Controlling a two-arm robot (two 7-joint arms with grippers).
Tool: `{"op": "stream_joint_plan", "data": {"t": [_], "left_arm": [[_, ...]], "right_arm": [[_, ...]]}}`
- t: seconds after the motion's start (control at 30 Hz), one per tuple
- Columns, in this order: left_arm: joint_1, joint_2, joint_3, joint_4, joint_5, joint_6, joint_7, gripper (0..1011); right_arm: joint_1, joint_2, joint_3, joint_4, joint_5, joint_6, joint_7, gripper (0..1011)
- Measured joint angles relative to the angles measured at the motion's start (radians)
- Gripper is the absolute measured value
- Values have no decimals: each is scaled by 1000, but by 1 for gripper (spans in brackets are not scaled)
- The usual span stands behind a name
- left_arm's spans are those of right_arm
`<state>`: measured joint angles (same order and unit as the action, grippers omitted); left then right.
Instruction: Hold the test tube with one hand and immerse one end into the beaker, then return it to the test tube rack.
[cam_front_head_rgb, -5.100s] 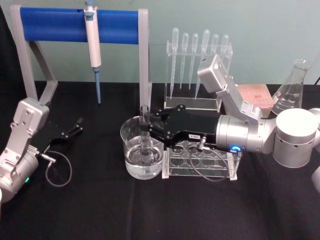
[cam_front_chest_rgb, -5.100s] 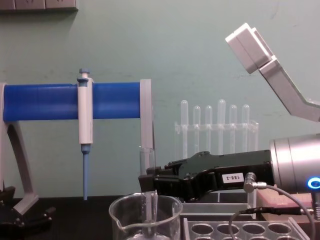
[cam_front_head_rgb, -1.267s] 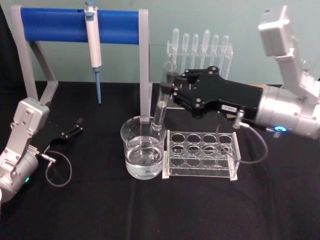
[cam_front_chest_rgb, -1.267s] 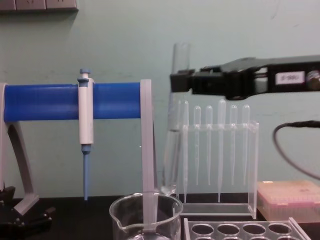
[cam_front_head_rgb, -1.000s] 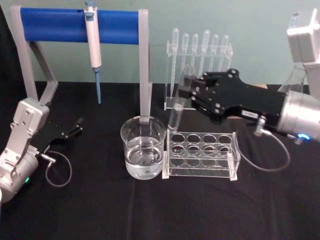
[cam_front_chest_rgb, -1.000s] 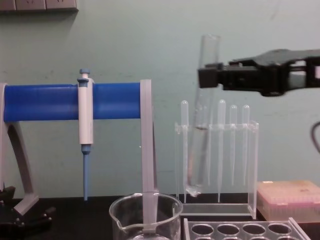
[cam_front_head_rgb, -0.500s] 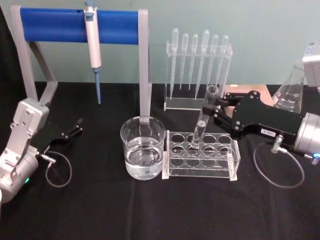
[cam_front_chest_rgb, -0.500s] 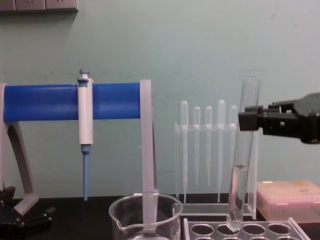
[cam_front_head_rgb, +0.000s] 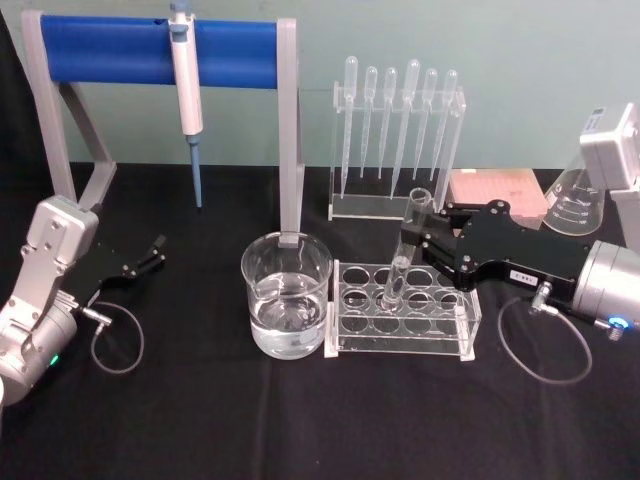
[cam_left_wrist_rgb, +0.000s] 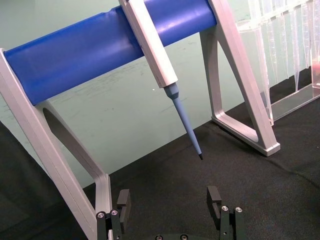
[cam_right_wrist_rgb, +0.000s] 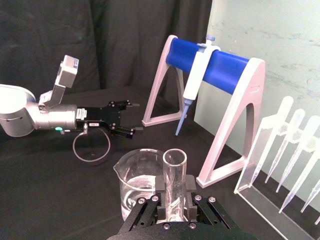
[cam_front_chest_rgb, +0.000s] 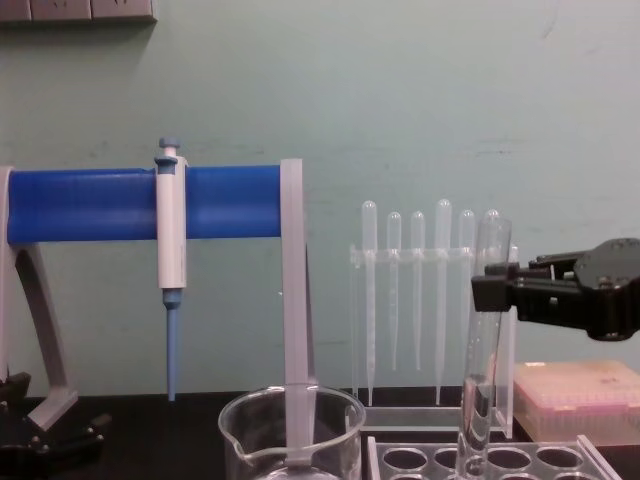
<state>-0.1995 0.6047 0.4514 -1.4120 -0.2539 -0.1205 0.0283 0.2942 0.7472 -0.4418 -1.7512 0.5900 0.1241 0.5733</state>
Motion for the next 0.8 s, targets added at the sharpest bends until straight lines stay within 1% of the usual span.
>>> {"op": "stream_joint_plan", "data": {"t": [0.8], "left_arm": [[0, 0, 0, 0, 0, 0, 0, 1000]], "right_arm": [[-7, -44, -20, 81, -40, -13, 15, 221]]}}
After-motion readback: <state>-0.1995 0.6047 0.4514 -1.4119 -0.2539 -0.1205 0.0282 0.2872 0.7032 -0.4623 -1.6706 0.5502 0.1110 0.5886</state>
